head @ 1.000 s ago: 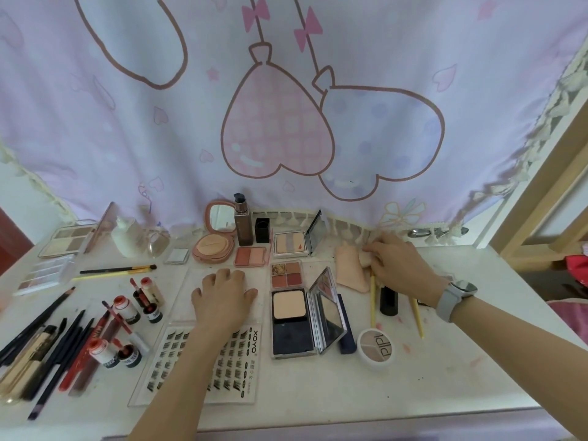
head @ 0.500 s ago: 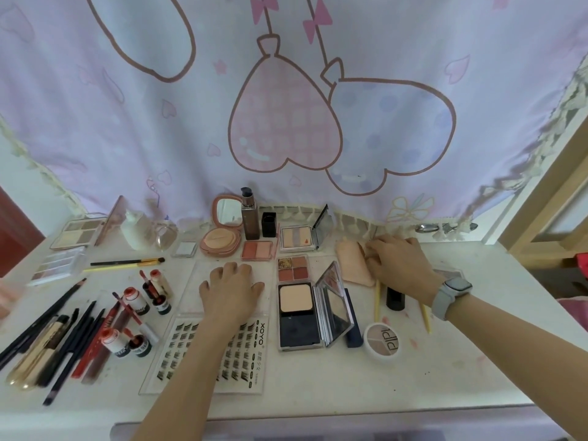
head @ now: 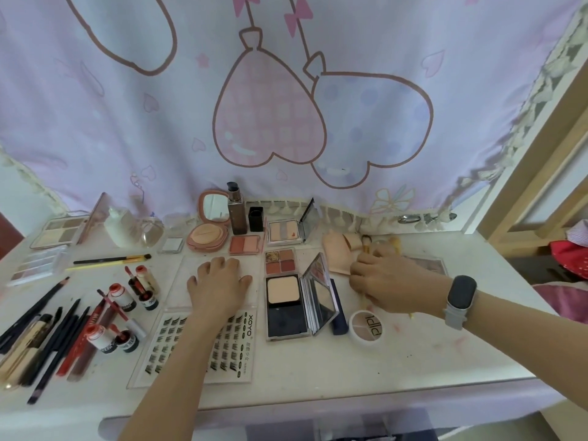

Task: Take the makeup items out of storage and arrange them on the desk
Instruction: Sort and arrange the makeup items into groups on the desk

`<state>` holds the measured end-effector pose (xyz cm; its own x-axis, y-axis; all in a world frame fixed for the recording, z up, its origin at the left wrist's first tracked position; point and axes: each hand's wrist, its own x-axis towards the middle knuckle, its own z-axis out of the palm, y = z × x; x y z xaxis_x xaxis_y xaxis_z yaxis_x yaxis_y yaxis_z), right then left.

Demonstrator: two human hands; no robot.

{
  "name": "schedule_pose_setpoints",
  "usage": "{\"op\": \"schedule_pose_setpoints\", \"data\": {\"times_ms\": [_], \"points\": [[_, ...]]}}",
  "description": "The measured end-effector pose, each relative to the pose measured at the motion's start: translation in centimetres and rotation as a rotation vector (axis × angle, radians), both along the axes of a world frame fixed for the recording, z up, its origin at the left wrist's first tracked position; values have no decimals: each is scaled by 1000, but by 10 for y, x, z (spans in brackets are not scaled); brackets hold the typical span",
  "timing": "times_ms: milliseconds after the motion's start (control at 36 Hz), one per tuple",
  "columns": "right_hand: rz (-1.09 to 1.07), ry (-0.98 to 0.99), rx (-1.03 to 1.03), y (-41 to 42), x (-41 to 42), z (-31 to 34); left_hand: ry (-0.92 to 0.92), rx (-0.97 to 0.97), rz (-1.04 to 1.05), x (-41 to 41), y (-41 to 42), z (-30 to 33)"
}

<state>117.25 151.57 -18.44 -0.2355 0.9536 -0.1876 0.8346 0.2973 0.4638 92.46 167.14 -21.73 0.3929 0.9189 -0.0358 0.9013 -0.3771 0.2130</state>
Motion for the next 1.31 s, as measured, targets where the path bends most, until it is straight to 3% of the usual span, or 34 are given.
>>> {"op": "schedule_pose_setpoints", "data": {"times_ms": [111, 278, 417, 667, 806, 917, 1028, 1167, 1306], "points": [[100, -59, -23, 3, -6, 5, -1, -4, -3, 0, 0, 0], [377, -65, 198, 2, 2, 12, -2, -1, 0, 0, 1, -1], [279, 50, 328, 1, 8, 19, 2, 3, -4, 1, 1, -3], [-256, 985, 859, 7, -10, 50, 16, -9, -3, -1, 4, 1], [-247, 1556, 1054, 23, -39, 79, -67, -45, 35, 0, 5, 9], [-247, 1918, 983, 34, -68, 93, -213, 81, 21, -5, 0, 21], [-280, 2113, 734, 44, -97, 95, -478, 222, -59, -24, -12, 40], [-356, 2072, 498, 63, -134, 81, -658, 421, -75, -68, -36, 56], [-431, 1995, 355, 92, -166, 63, -712, 551, 73, -130, -54, 46]]}}
